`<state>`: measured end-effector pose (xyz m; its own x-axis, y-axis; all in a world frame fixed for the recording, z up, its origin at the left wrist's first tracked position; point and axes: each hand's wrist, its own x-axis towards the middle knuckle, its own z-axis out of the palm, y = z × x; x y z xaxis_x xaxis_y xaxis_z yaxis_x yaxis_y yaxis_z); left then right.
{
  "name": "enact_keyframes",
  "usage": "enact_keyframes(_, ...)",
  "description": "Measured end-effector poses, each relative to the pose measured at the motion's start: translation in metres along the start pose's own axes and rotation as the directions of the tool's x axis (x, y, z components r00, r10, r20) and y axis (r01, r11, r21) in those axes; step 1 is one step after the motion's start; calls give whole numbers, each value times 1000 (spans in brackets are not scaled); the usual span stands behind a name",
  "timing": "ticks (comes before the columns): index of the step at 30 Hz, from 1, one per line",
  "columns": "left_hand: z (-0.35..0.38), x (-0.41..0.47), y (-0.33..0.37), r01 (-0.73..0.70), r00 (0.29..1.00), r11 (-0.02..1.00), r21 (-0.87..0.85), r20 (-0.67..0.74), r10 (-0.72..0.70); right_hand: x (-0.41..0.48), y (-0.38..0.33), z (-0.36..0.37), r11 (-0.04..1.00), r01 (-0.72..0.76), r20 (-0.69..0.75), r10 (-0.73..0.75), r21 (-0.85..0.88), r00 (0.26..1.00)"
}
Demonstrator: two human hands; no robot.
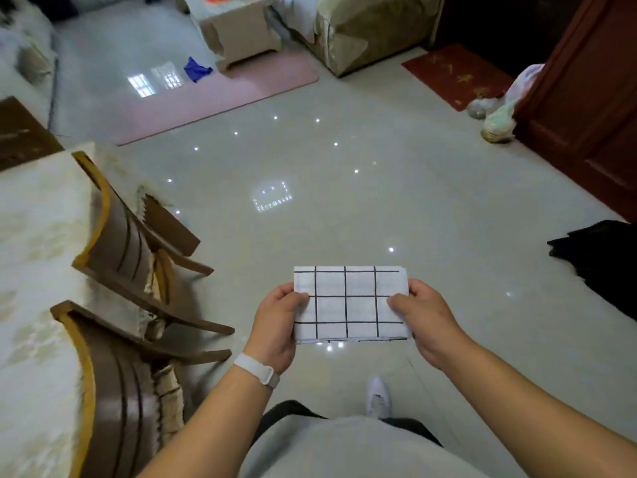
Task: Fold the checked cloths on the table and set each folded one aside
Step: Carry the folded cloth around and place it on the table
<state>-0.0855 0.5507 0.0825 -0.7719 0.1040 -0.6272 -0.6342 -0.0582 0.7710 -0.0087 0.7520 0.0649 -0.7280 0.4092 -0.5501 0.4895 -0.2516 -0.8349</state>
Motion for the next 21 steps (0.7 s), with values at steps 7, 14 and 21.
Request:
enact_keyframes(7,-4,29,31,9,996,999,-33,-88,-12,42,-32,27,1000,-25,98,25,-6,995)
enact_keyframes(14,-34,89,55,37,987,987,-159,-147,-61,99,-62,83,996,-30,123,40,-86,992)
enact_keyframes(21,-62,186,126,35,997,975,-219,-64,-50,167,-118,158,989,11,89,2,-147,996)
